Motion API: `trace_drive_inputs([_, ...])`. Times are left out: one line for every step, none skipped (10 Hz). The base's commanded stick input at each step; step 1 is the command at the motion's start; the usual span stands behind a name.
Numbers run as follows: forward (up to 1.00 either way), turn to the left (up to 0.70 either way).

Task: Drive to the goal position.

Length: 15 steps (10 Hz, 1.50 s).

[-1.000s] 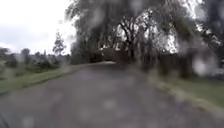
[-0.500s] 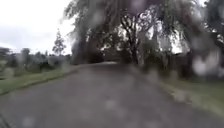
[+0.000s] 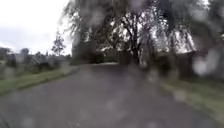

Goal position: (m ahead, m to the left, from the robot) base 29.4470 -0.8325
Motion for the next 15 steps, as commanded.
trace_drive_inputs([1.00,-0.03])
trace_drive_inputs([1.00,-0.03])
trace_drive_inputs([1.00,-0.03])
trace_drive_inputs([1.00,-0.03])
trace_drive_inputs([1.00,-0.03])
trace_drive_inputs([1.00,-0.03])
trace_drive_inputs([1.00,-0.03])
trace_drive_inputs([1.00,-0.03])
trace_drive_inputs([1.00,-0.03])
trace_drive_inputs([1.00,-0.03])
trace_drive_inputs([1.00,-0.03])
trace_drive_inputs([1.00,-0.03])
trace_drive_inputs([1.00,-0.03])
trace_drive_inputs([1.00,-0.03])
trace_drive_inputs([1.00,-0.03])
